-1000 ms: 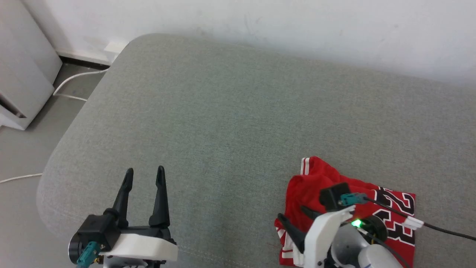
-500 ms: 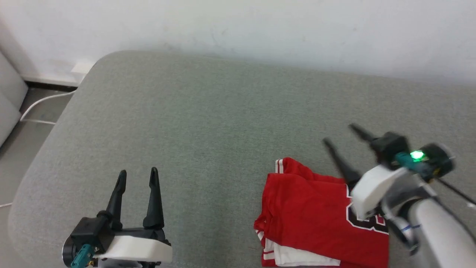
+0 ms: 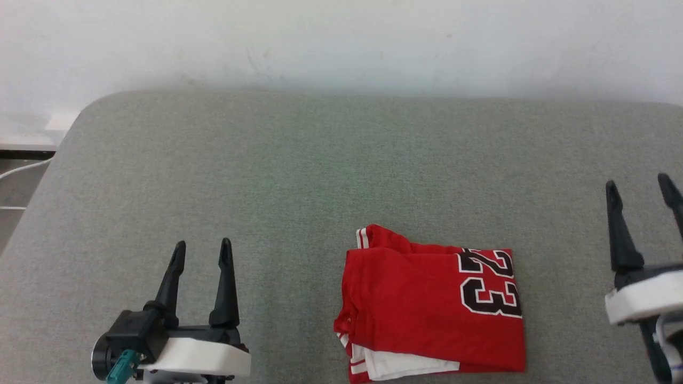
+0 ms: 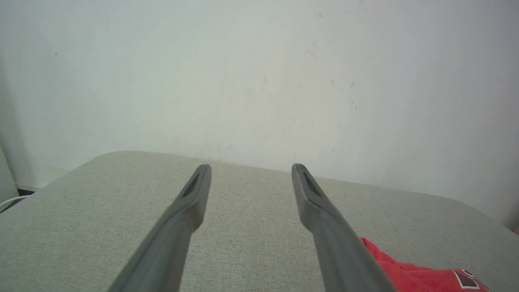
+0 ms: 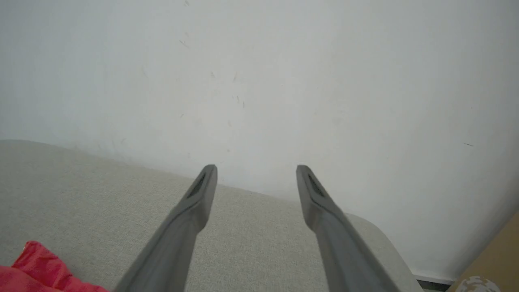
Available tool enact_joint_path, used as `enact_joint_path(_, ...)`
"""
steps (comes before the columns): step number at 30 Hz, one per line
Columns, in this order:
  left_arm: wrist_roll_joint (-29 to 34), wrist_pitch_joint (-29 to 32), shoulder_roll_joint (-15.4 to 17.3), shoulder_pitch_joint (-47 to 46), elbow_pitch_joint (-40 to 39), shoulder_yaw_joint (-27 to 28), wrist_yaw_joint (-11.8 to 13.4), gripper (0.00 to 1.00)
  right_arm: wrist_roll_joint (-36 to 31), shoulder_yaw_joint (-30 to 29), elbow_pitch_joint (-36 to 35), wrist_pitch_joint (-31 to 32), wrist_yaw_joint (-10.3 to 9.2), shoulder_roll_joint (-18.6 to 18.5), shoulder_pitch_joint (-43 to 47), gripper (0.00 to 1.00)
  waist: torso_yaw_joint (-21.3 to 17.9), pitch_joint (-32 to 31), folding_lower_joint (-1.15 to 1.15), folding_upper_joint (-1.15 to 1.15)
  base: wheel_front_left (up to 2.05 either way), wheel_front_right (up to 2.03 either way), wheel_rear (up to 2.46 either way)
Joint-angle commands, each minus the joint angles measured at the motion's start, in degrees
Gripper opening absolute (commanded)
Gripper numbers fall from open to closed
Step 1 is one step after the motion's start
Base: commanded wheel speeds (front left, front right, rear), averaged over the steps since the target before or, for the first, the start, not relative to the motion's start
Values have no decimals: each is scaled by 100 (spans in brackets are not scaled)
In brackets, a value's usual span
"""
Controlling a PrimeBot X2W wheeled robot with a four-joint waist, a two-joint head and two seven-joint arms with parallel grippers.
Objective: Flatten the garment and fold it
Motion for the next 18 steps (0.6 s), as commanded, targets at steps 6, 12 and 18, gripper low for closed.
enact_joint_path(6,103,-27,-9,-41,66,-127,-21,100,9,-77,-441,-317,-5,432,625,100,-171,206,0,0,0,0,0)
enact_joint_path(12,162,-27,-9,-108,133,-121,-22,100,2,-101,-649,-481,-5,681,978,100,-195,300,0,0,0,0,0)
enact_joint_path(18,190,-27,-9,-144,137,-96,-36,100,-27,-14,-653,-470,-5,784,1100,100,-209,365,0,0,0,0,0)
